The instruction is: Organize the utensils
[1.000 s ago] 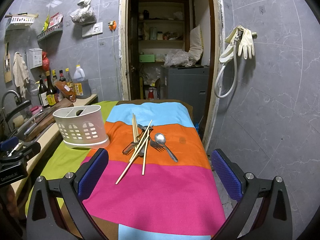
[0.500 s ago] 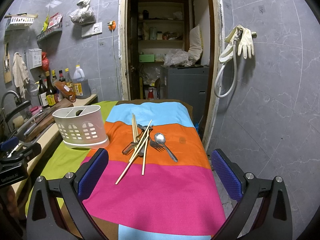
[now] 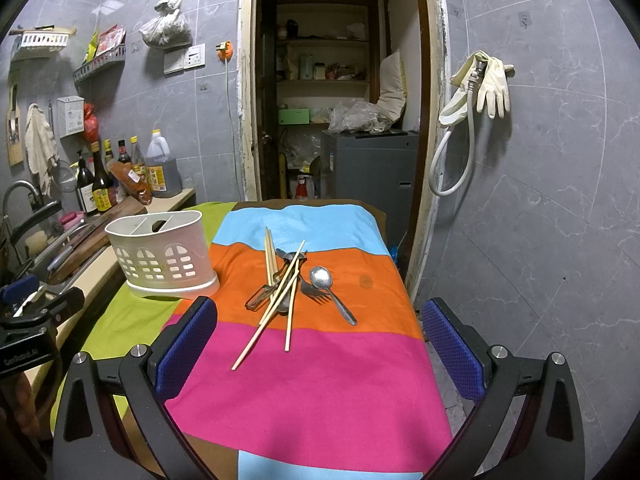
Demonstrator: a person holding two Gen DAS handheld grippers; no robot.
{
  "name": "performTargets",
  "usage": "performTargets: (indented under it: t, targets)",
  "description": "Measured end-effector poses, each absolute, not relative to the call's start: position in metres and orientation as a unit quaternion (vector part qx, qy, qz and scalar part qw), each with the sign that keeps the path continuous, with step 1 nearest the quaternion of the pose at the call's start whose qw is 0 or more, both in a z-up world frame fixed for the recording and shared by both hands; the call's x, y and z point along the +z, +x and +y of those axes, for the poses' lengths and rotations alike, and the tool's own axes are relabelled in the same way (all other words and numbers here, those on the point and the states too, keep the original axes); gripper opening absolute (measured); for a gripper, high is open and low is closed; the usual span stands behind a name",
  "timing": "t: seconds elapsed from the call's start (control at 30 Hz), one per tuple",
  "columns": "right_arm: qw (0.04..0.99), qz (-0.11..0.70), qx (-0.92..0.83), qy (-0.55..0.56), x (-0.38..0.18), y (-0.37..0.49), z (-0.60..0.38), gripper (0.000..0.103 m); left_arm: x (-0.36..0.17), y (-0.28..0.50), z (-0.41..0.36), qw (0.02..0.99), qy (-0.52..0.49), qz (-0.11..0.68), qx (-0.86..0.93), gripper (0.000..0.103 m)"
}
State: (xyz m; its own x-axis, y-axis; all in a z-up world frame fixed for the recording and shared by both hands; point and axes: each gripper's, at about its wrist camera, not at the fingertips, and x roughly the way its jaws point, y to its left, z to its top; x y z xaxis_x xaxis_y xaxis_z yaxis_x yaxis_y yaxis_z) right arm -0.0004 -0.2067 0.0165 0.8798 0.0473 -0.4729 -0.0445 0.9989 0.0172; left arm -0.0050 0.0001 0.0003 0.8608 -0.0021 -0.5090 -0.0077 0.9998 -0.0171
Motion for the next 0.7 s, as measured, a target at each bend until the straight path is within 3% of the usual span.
performTargets:
  t: [0.7]
  targets:
    - [0.97, 0.244, 0.023, 0.003, 0.018, -0.001, -0.2071, 0.103, -0.0081, 0.0021, 0.0016, 0.964, -0.008, 0.267, 0.0, 0.102]
